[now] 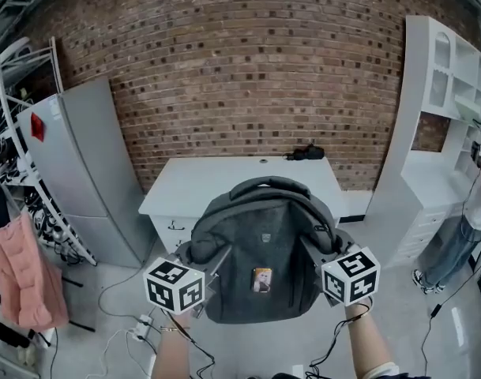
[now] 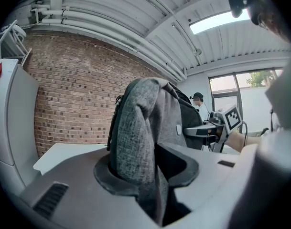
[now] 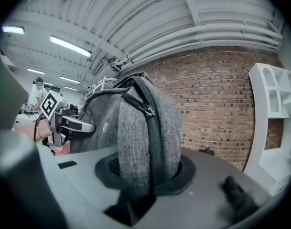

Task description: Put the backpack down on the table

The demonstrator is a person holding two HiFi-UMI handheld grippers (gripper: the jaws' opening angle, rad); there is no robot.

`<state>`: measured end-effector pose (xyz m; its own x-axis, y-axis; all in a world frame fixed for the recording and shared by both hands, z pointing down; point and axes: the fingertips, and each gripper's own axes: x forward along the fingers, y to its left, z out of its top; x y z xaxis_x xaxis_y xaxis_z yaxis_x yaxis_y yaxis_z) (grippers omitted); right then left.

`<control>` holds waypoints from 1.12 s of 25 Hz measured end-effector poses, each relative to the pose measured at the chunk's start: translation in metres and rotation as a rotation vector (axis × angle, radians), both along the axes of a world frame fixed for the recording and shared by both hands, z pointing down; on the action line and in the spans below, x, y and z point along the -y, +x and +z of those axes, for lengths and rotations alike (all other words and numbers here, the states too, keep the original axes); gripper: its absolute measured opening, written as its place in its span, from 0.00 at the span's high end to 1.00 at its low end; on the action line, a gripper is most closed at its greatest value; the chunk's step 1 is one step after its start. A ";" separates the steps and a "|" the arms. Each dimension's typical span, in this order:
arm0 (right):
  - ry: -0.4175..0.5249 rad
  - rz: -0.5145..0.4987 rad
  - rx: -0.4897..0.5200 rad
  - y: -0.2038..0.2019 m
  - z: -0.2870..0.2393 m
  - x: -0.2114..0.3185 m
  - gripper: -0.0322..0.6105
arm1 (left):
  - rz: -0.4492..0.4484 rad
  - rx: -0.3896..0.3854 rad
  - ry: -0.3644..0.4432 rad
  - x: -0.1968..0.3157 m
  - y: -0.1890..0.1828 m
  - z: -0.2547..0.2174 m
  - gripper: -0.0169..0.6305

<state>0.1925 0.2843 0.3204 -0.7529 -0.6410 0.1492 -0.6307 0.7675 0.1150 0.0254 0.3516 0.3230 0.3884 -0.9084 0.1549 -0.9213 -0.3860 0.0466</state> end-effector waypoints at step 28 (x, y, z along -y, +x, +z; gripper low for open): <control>-0.026 -0.048 -0.047 -0.121 0.012 0.184 0.78 | -0.055 -0.045 -0.014 0.179 -0.120 0.020 0.74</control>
